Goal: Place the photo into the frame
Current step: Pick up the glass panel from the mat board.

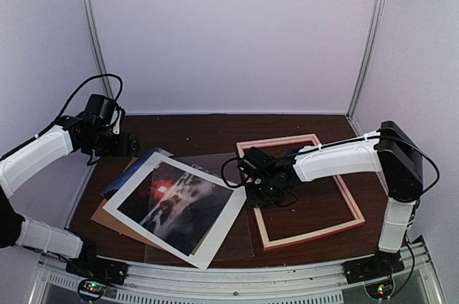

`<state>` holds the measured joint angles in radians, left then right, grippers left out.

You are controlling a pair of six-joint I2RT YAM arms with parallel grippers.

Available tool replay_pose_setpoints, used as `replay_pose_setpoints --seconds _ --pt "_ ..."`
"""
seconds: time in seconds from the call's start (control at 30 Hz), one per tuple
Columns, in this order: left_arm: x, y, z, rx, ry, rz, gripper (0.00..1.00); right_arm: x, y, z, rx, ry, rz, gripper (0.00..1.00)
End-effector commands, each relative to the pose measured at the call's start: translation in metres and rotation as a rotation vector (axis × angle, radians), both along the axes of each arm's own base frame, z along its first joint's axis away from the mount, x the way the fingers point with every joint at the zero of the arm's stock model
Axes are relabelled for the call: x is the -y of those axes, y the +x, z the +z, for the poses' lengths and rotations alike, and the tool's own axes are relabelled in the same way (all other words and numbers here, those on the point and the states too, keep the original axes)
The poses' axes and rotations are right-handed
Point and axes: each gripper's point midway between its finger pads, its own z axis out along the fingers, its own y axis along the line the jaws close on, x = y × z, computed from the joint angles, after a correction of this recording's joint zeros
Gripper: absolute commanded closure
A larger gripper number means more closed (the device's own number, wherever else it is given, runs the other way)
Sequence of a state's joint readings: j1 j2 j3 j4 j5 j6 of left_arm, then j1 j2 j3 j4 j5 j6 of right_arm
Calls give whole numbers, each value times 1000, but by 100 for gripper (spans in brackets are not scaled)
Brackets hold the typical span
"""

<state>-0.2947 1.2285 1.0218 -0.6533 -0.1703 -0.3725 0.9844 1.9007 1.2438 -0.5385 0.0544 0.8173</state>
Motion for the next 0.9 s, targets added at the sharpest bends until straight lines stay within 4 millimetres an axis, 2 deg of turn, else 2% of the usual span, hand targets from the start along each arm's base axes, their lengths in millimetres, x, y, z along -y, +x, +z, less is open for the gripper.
replay_pose_setpoints --seconds 0.0,0.1,0.3,0.43,0.6,0.87 --pt "7 -12 -23 -105 -61 21 2 7 11 49 128 -38 48 37" --pt "11 -22 -40 -160 -95 31 2 4 10 63 147 -28 107 29" --pt "20 -39 -65 -245 -161 23 2 -21 -6 67 90 52 235 27" --pt "29 -49 -79 -308 -209 4 2 -39 -17 59 40 83 291 31" --pt "31 -56 -87 -332 -240 15 2 -52 -31 40 -31 84 319 35" --pt "33 -64 -101 -378 -255 22 5 -56 -37 14 -81 47 293 36"
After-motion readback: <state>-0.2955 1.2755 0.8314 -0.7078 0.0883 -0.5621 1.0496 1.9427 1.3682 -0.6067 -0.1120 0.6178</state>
